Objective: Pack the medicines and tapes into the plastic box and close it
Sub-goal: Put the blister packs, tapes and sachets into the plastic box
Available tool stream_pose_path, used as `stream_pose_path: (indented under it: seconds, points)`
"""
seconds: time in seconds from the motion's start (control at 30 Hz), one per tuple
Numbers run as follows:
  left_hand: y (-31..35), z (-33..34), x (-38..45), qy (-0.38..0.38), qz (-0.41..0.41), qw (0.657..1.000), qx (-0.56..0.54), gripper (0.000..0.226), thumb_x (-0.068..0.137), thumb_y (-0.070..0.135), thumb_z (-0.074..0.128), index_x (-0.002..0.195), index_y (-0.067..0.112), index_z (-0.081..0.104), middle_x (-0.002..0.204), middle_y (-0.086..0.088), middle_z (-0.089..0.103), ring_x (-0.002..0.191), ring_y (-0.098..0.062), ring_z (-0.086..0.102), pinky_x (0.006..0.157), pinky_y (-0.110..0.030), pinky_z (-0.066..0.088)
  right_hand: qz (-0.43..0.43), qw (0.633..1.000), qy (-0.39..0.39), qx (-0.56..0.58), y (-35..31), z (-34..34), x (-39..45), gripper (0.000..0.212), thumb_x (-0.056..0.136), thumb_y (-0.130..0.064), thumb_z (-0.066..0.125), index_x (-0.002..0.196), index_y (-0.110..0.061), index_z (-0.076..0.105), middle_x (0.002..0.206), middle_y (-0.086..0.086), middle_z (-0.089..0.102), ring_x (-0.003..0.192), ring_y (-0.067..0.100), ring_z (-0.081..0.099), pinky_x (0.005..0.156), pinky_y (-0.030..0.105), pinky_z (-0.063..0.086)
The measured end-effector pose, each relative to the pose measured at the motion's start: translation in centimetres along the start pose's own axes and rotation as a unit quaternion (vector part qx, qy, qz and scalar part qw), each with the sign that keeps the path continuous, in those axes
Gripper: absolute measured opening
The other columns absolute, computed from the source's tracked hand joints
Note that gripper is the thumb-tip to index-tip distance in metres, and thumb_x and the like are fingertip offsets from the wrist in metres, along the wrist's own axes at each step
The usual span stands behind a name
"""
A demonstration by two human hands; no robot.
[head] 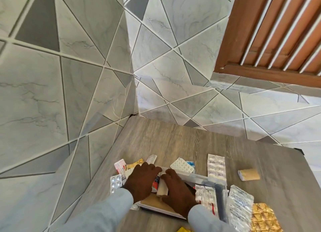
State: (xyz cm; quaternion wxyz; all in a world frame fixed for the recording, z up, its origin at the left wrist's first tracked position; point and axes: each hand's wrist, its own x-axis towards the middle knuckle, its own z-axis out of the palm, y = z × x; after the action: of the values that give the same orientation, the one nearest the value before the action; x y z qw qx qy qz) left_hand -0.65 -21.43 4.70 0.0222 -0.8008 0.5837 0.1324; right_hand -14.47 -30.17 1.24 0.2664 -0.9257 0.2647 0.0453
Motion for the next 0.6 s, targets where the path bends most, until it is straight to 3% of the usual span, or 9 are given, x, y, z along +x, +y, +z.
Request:
stream_pose_path:
  seconds: [0.23, 0.37, 0.5, 0.6]
  points:
    - [-0.4, 0.6, 0.0, -0.004, 0.023, 1.0, 0.004, 0.043, 0.084, 0.009, 0.053, 0.125, 0.022, 0.048, 0.131, -0.003, 0.051, 0.119, -0.025, 0.046, 0.101, -0.038, 0.039, -0.007, 1.0, -0.001, -0.016, -0.3, 0.6, 0.6, 0.066, 0.085, -0.03, 0.065, 0.143, -0.021, 0.035, 0.16, 0.0, 0.018, 0.145, 0.02, 0.022, 0.117, 0.031, 0.018]
    - [-1.2, 1.6, -0.4, 0.01, 0.049, 0.999, 0.008, 0.04, 0.084, 0.006, 0.051, 0.122, 0.019, 0.052, 0.127, -0.004, 0.053, 0.115, -0.026, 0.049, 0.099, -0.04, 0.041, 0.021, 1.0, 0.019, -0.013, -0.8, 1.4, 0.6, 0.055, 0.088, -0.029, 0.061, 0.138, -0.02, 0.043, 0.159, -0.001, 0.019, 0.141, 0.023, 0.029, 0.115, 0.032, 0.024]
    - [-1.9, 2.0, -1.1, 0.015, 0.071, 0.997, 0.013, 0.036, 0.086, 0.007, 0.048, 0.119, 0.018, 0.053, 0.125, -0.006, 0.054, 0.114, -0.026, 0.049, 0.099, -0.039, 0.04, 0.054, 0.998, 0.036, -0.011, -1.7, 1.9, 0.5, 0.04, 0.088, -0.03, 0.059, 0.125, -0.015, 0.056, 0.141, 0.006, 0.042, 0.123, 0.025, 0.046, 0.103, 0.034, 0.038]
    - [-2.4, 2.0, -1.7, 0.027, 0.094, 0.995, 0.035, 0.032, 0.087, 0.009, 0.046, 0.117, 0.014, 0.056, 0.125, -0.009, 0.056, 0.117, -0.029, 0.049, 0.099, -0.042, 0.038, 0.082, 0.996, 0.038, -0.013, -2.8, 2.7, 0.6, 0.035, 0.092, -0.031, 0.051, 0.121, -0.013, 0.059, 0.131, 0.009, 0.051, 0.119, 0.025, 0.048, 0.1, 0.034, 0.039]
